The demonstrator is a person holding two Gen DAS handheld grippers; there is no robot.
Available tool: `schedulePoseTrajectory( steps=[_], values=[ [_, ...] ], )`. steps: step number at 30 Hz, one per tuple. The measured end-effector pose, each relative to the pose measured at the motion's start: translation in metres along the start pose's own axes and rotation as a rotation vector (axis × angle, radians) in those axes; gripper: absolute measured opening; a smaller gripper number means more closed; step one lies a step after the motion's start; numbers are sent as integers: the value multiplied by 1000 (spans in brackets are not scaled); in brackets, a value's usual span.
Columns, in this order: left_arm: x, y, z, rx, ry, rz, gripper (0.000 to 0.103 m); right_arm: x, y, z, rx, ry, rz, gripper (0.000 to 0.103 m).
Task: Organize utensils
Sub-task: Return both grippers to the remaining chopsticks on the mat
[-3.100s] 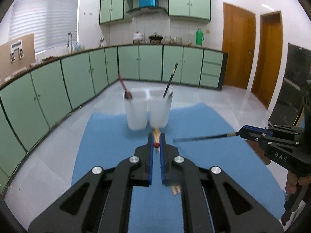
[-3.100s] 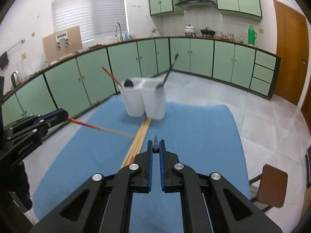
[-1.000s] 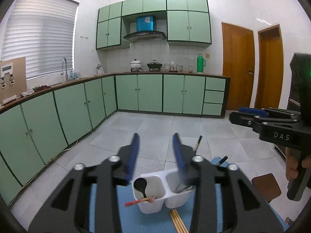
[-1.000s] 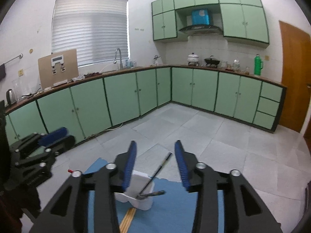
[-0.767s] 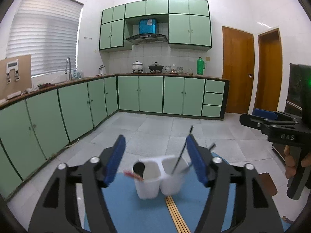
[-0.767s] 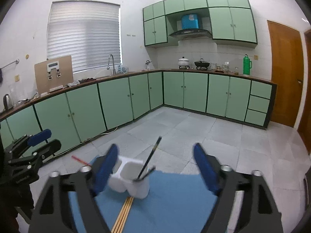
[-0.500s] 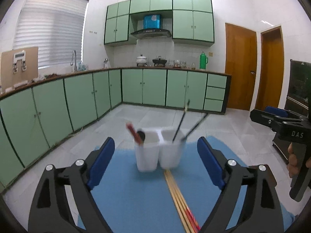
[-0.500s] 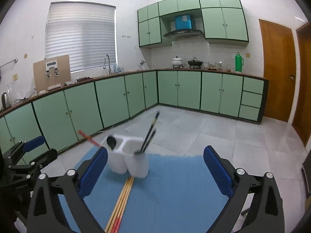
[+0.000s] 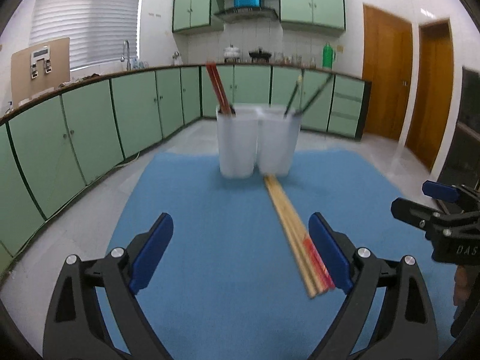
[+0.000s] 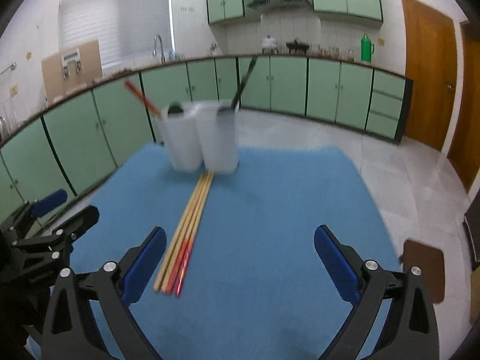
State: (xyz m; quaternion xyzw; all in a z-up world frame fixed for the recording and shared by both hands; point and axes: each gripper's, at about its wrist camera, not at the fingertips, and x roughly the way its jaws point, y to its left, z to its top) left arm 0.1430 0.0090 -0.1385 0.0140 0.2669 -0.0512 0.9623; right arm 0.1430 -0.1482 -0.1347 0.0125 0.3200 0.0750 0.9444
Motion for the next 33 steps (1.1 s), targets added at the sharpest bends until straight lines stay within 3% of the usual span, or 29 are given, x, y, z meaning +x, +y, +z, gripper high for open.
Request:
schedulePoseTrajectory(
  steps=[11,22,29,33],
  values=[
    [17,19,-31,43,136,47,89,30,15,-44,0,140,39,93],
    [19,38,-36,-7,172,71,89,50,29,-50,-32,214,59,68],
    [21,35,-37,-10,178,65,89,57,33,-49,-50,236,11,47],
    [22,35,-37,-19,178,63,89,52,26,-49,-37,229,-1,45]
  ],
)
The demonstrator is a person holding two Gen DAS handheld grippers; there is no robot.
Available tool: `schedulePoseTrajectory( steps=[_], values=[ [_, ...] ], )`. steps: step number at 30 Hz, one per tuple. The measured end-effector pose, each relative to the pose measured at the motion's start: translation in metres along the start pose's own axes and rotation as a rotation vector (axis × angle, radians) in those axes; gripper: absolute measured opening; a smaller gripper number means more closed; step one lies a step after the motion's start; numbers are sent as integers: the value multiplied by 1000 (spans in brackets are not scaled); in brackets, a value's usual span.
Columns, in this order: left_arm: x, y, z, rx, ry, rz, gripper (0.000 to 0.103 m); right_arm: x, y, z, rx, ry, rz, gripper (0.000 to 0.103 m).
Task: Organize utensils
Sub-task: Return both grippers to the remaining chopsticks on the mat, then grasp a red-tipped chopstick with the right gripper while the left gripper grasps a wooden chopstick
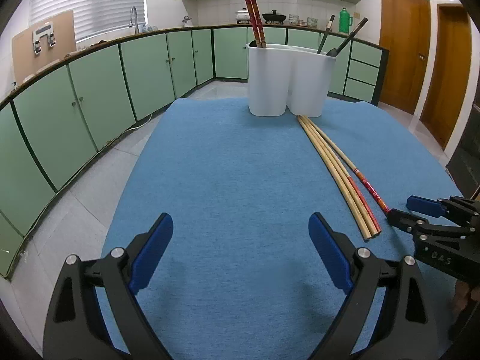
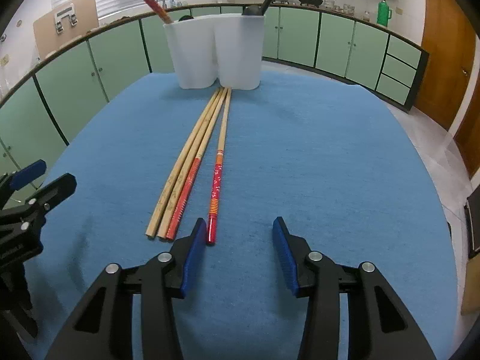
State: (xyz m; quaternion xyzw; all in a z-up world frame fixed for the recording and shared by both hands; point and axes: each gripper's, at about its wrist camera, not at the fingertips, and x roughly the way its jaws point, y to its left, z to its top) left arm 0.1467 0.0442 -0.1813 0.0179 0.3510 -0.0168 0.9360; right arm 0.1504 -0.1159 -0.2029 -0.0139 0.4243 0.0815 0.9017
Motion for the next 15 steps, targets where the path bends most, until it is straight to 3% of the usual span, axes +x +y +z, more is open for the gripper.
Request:
schedulePoseTrajectory(
  steps=[4,9,15],
  values=[
    [1,-3,0,10,4,-2,89,-1,4,-2,-12,-2,43,43],
    [1,-8,0,7,10,-17,89,3,6,-1,-17,11,82,6],
    [4,-28,1,26,36,-59,89,-7,-6,-4,15,-3,97,6]
  ],
)
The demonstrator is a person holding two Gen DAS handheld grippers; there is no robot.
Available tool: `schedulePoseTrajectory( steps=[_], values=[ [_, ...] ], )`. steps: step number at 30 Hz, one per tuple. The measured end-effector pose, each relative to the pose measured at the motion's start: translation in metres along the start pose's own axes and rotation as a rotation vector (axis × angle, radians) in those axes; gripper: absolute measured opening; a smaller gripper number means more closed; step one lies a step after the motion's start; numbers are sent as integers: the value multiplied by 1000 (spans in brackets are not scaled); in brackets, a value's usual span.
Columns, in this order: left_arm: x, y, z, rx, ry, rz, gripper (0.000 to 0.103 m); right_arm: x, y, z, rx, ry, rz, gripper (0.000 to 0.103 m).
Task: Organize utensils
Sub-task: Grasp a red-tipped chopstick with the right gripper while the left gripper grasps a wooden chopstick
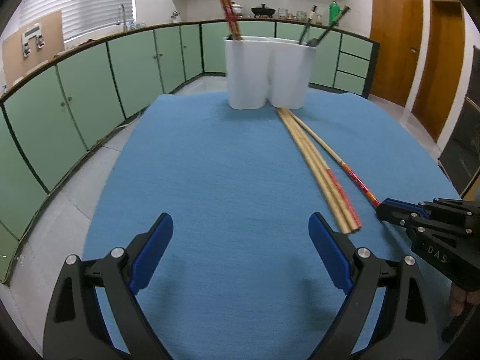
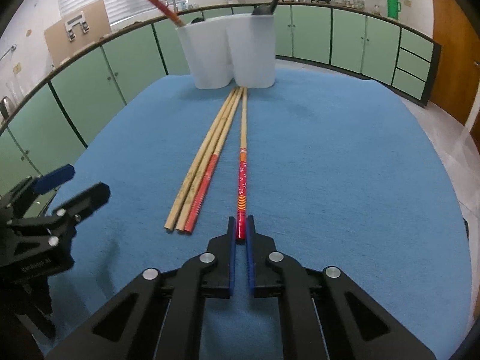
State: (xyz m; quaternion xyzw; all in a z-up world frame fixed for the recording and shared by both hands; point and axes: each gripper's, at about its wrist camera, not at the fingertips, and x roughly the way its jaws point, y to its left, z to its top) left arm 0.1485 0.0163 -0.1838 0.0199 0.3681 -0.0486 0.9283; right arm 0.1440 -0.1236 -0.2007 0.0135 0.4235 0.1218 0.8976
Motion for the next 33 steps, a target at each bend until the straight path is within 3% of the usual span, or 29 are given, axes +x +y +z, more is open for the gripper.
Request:
schedulePoseTrajectory(
  steps=[5,11,16,21,25,28,30,33],
  values=[
    [5,-22,-1,10,28,-51,89,-11,-17,-2,28,-15,-31,6],
    [15,-45,1,39,60,-46,88,-14,-36,-6,41,-18,-62,6],
    [29,-55,2,55,119,-16,79,-13,-45,-7,60,-17,-52,6],
    [39,-56,2,49,160,-13,78,-11,-46,-8,63,-13,-37,6],
    [38,-54,3,38,154,-24,64,-10,-46,-9,60,-9,-17,6],
    [37,-49,3,27,151,-25,56,-10,-43,-9,40,-4,22,10],
    [33,-44,0,28,152,-20,56,-11,-42,-11,21,-1,43,20],
    [27,-36,-5,9,142,-14,57,-16,-43,-17,2,-1,51,24]
  ],
)
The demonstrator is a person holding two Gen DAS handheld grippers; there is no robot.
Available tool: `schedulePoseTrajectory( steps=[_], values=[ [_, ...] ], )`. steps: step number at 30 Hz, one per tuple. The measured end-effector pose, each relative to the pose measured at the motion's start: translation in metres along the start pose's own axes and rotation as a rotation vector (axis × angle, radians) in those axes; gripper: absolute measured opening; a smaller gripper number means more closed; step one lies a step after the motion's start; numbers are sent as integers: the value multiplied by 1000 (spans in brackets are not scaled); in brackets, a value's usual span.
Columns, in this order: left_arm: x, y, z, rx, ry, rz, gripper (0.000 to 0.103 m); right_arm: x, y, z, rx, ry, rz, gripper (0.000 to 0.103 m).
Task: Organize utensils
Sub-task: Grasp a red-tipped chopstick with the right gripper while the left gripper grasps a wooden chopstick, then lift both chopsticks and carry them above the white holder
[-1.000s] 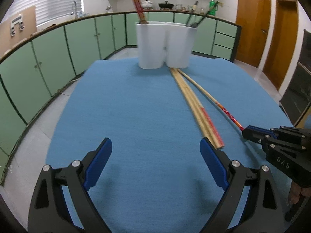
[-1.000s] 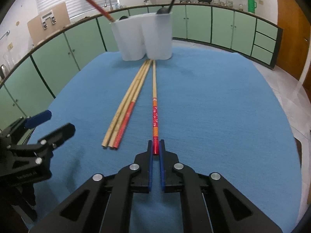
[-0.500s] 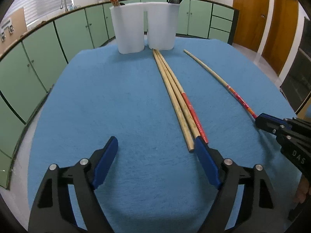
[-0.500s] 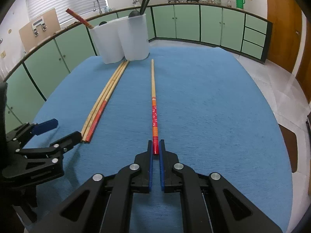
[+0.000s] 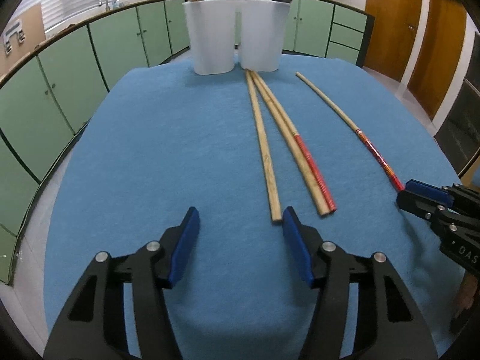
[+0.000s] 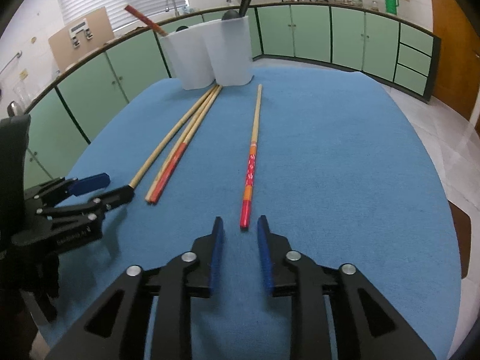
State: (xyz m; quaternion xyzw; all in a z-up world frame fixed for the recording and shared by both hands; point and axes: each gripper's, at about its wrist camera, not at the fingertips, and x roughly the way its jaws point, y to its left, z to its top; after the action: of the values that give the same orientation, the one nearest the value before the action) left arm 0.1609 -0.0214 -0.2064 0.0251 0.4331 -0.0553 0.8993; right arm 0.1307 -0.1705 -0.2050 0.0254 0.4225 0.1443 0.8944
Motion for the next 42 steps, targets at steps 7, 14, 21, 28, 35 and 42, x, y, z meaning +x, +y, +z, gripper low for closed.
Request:
schedulePoseTrajectory(
  steps=[7,14,21,28,35,42],
  values=[
    [0,3,2,-30,-2,-1,60,0,3,-1,-12,-1,-32,24],
    [5,-3,9,-23,-6,-9,46,12,9,9,-12,0,-79,14],
    [4,-14,7,-5,-13,-51,6,12,12,8,-22,-4,-108,6],
    [-18,-3,12,-27,-50,-70,6,-12,11,13,-28,-39,-104,6],
    [-79,7,37,-1,-167,-75,6,-60,8,44,-52,-143,-103,6],
    [-133,0,70,40,-304,-83,6,-101,12,85,-65,-223,-52,6]
  ],
)
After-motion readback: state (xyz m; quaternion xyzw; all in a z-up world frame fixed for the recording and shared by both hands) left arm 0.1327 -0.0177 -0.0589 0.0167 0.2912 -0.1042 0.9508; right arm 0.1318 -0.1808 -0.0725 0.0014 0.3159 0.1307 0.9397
